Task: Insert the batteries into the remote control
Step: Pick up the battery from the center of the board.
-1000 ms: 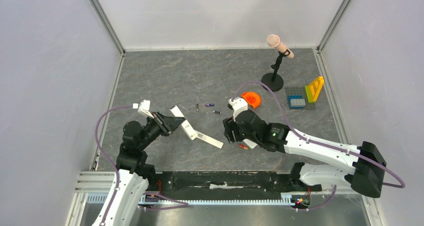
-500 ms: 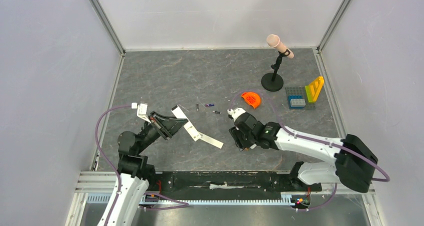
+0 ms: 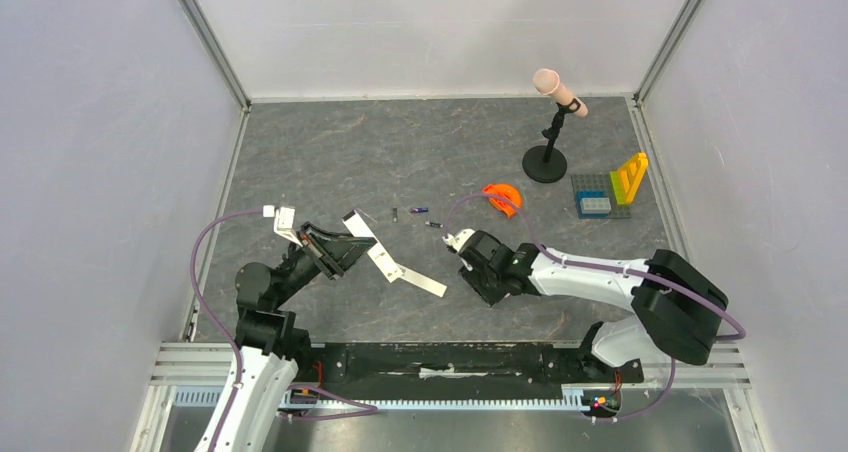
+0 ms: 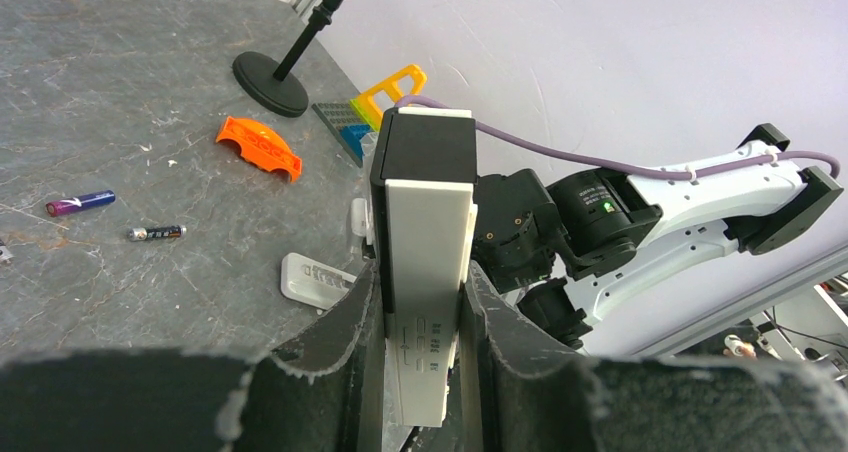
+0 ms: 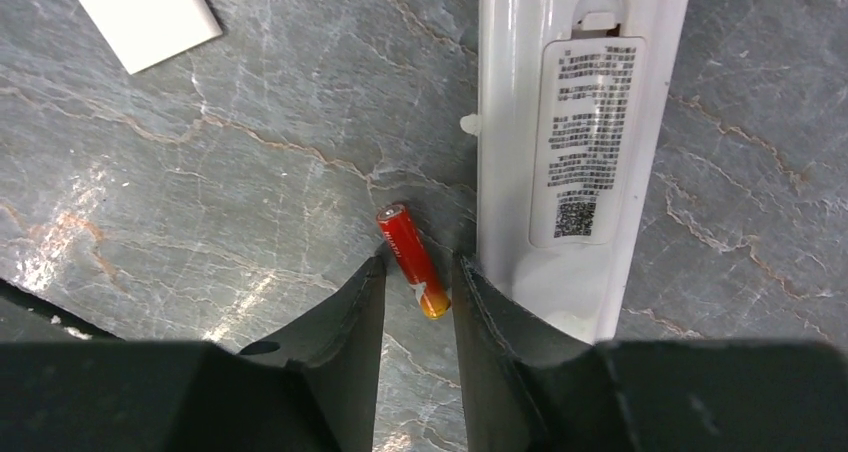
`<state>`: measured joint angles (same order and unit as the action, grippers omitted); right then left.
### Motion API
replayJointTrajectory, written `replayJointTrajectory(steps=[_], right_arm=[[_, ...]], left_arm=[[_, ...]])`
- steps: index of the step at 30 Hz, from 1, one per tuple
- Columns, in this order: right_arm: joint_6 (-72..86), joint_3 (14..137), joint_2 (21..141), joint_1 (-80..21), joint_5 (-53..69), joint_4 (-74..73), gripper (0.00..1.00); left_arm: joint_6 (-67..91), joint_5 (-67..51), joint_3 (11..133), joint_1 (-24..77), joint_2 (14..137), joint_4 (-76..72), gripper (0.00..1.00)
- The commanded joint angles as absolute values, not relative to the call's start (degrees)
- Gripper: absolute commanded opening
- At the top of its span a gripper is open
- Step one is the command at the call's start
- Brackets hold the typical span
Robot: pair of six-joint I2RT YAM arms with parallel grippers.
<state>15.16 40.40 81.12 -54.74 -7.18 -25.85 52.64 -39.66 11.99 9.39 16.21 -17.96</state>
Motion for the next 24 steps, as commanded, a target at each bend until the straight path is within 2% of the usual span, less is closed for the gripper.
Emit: replayJointTrajectory(steps=[1, 7, 16, 24], right_arm=[[13.98, 41.31, 83.46, -54.49, -6.45, -24.46, 0.31], [16.36, 41.87, 82.33, -54.49, -4.5, -24.55, 0.13], [24.42, 45.42, 74.66, -54.49, -0.27, -21.33, 0.1], [27.26, 40.34, 56.94, -54.62, 7.97, -1.21, 0.1]], left_arm=[[53.96, -40.69, 12.48, 9.14, 15.93, -20.08, 0.02], [53.7, -40.13, 12.64, 9.17, 15.82, -19.18, 0.02], [53.61, -39.52, 13.18, 9.14, 16.03, -18.01, 0.02], [57.01, -42.63, 11.36, 9.14, 15.12, -27.55, 0.02]])
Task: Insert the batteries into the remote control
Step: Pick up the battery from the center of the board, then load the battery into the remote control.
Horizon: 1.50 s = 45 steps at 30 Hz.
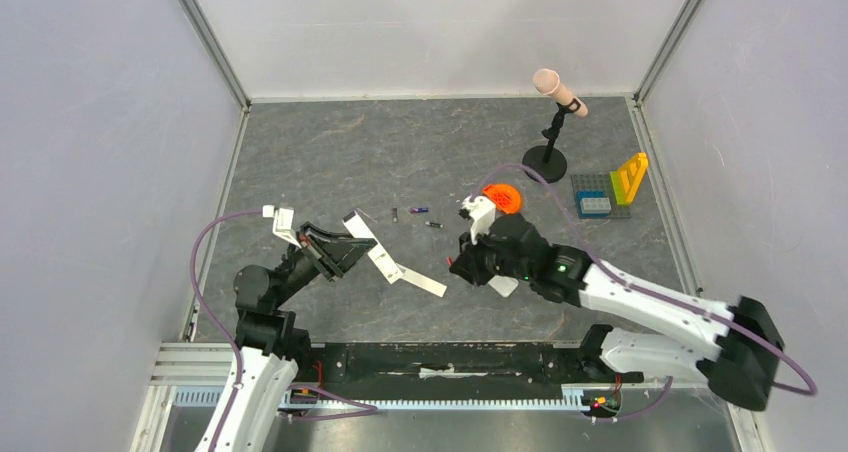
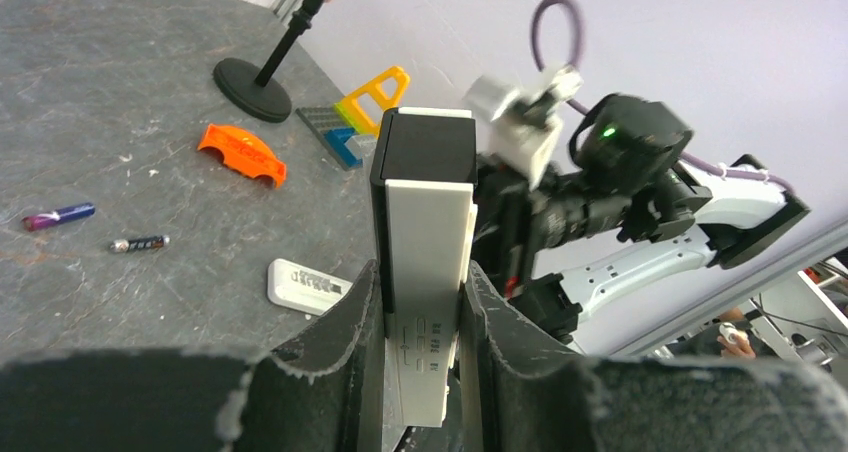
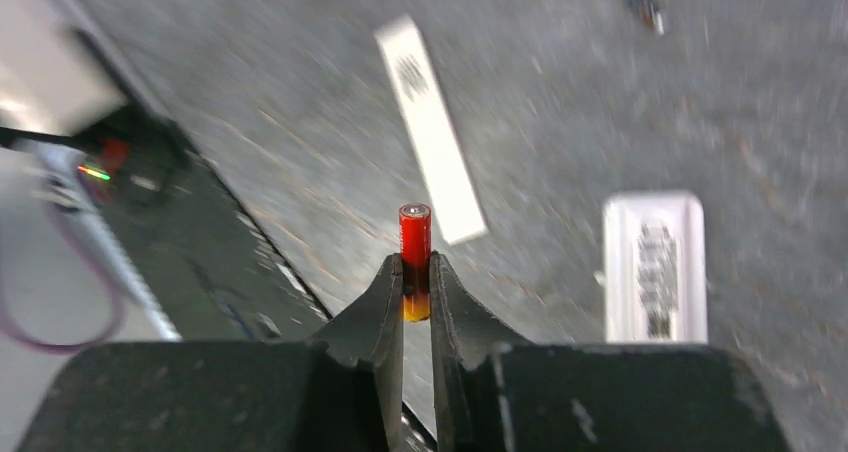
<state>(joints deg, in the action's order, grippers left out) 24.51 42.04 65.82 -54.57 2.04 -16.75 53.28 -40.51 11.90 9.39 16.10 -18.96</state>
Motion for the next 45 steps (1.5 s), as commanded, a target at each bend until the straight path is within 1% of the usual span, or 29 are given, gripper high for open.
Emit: replayJointTrajectory(steps=[1, 4, 8, 11, 13, 16, 19, 25, 30, 36, 40, 45], right_arm=[[27.77, 39.64, 54.79, -54.71, 9.43, 2.64, 0.1], [29.06, 40.05, 52.12, -56.1, 11.34, 8.8, 0.1], [27.39, 44.11, 53.2, -61.67, 6.86, 10.26, 0.1], [26.49, 47.29, 56.04, -65.69, 3.73, 10.75, 0.1], [25.85, 49.24, 58.46, -67.9, 1.42, 11.14, 0.11], [25.42, 50.45, 61.01, -69.72, -1.66, 13.33, 0.11], [23.69, 52.0, 63.31, -70.39, -2.54, 14.69, 0.11], [20.48, 55.63, 68.1, -70.82, -3.22, 13.71, 0.12], [18.11, 57.17, 70.71, -71.01, -5.38, 13.07, 0.12], [17.25, 56.88, 72.17, -71.19, -6.46, 12.84, 0.12], [17.47, 54.36, 72.09, -71.38, -7.83, 15.97, 0.12], [16.74, 53.71, 72.72, -71.54, -9.86, 16.45, 0.12]], left_arm=[[57.55, -42.63, 11.05, 9.14, 15.12, -28.7, 0.02], [59.41, -42.56, 10.48, 9.14, 15.3, -32.19, 0.02], [61.57, -41.44, 10.2, 9.14, 15.51, -33.68, 0.02], [63.87, -39.26, 10.9, 9.14, 15.56, -32.28, 0.02], [64.42, -37.54, 12.34, 9.14, 15.79, -28.52, 0.02], [65.85, -35.28, 13.52, 9.14, 16.47, -26.24, 0.02], [68.36, -33.85, 13.84, 9.14, 18.06, -26.48, 0.02], [71.44, -35.44, 14.78, 9.14, 22.11, -26.83, 0.02], [72.72, -34.63, 14.46, 9.14, 22.32, -26.74, 0.02], [74.08, -33.73, 14.5, 9.14, 22.42, -26.0, 0.02], [74.75, -33.06, 14.41, 9.14, 22.16, -25.93, 0.02], [75.02, -33.46, 14.67, 9.18, 21.95, -25.77, 0.02]])
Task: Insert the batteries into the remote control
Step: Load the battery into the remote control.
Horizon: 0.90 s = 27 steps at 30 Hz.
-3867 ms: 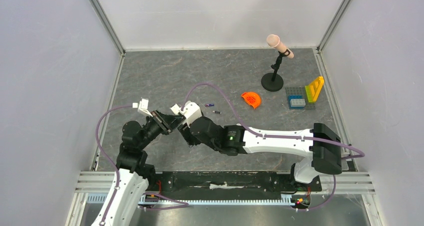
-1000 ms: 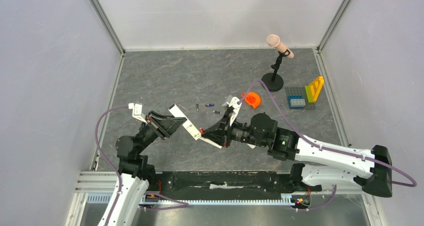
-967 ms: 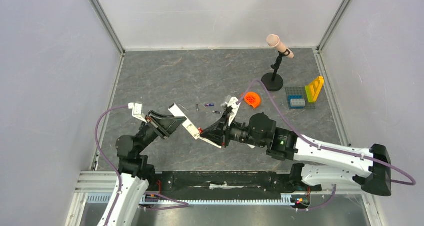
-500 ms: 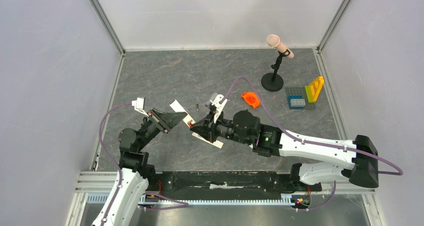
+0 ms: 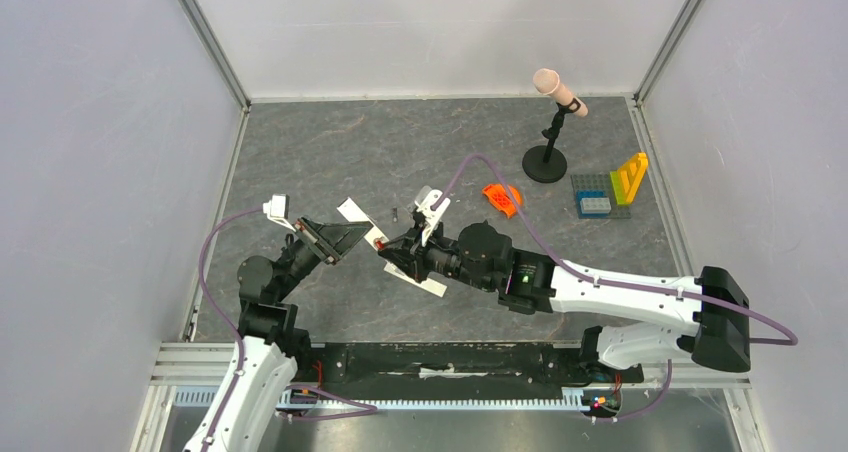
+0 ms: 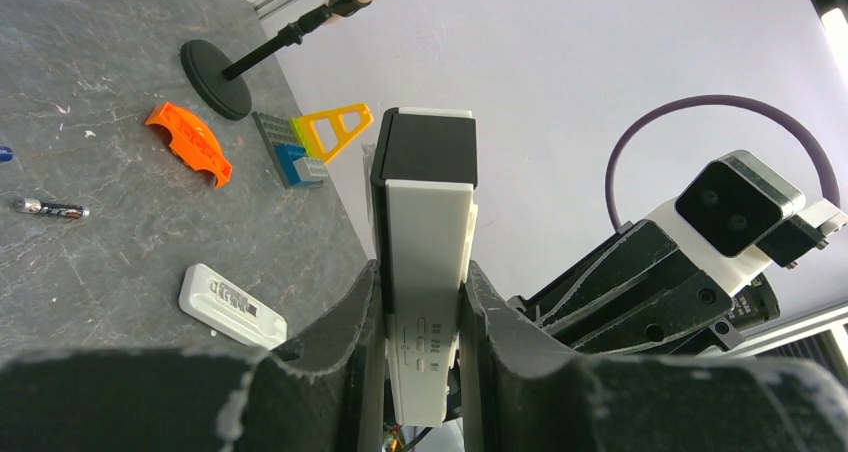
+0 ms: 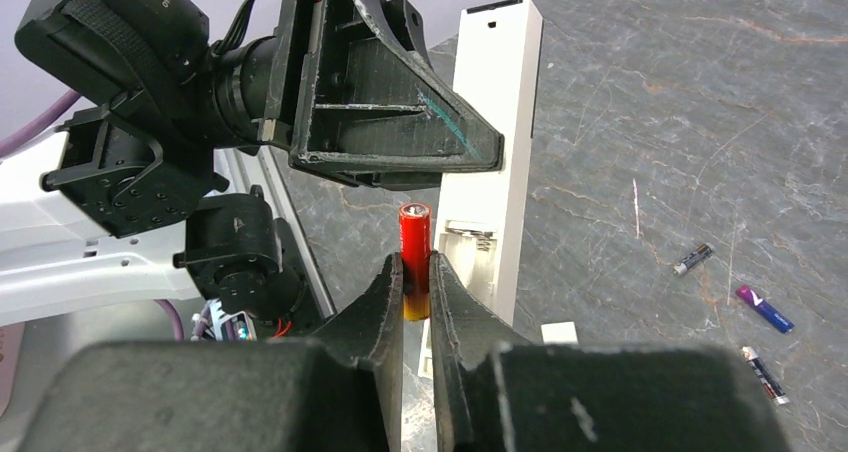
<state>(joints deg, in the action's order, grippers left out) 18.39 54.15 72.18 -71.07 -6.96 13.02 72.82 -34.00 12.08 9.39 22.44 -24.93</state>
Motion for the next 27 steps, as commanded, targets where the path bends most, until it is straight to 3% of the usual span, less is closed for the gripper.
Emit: replayJointTrajectory(steps=[1, 27], right_arm=[[16.45, 53.75, 72.89, -71.54, -9.99, 16.46, 0.12], [16.75, 54.33, 75.55, -73.04, -18.0, 9.1, 0.13]], left_arm=[[74.99, -33.53, 14.68, 9.14, 21.97, -25.66, 0.02], [75.44, -33.23, 15.24, 9.14, 22.06, -25.66, 0.02]])
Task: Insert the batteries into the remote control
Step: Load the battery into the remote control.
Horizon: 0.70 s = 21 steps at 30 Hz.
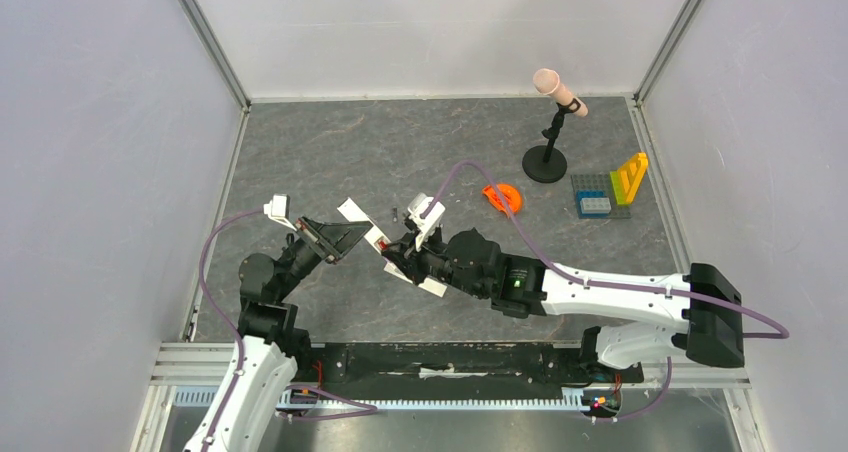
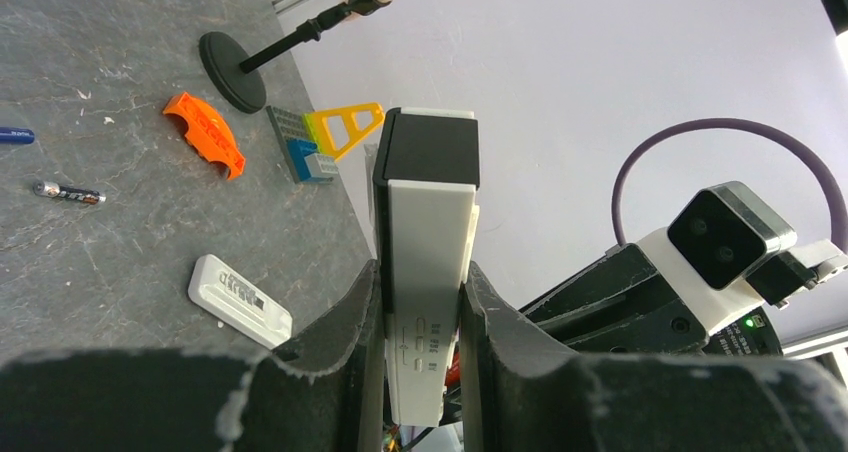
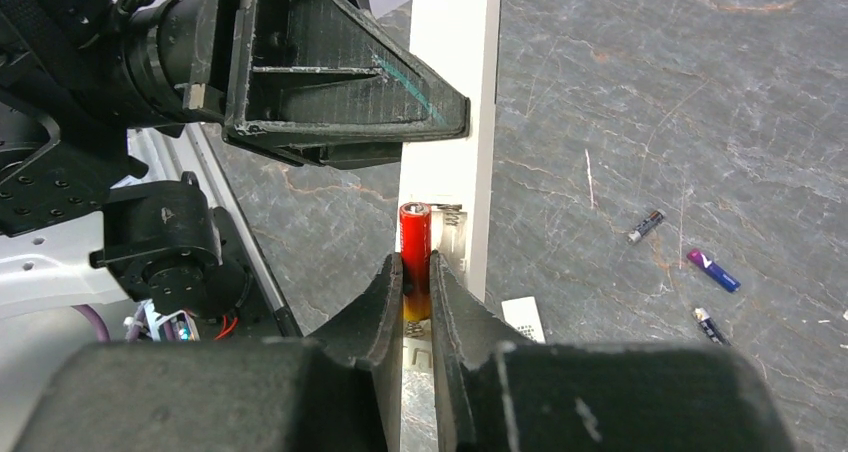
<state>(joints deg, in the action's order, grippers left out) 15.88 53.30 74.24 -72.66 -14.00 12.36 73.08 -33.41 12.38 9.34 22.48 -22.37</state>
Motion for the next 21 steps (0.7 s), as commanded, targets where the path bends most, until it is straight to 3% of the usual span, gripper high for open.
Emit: replayJointTrajectory(steps=[1, 14, 21], right_arm=[[16.82, 54.84, 75.92, -73.04, -17.88, 8.36, 0.13], [14.72, 55.55, 76.63, -73.56, -11.02, 4.01, 0.23], [16.51, 56.63, 76.77, -73.61, -12.56, 3.27, 0.24]], left_arm=[[75.41, -33.22, 15.26, 9.14, 22.14, -25.66, 0.02], [75.45, -32.37, 15.03, 9.14, 22.15, -26.02, 0.02], [75.55, -32.71, 14.77, 9.14, 21.99, -26.1, 0.02]])
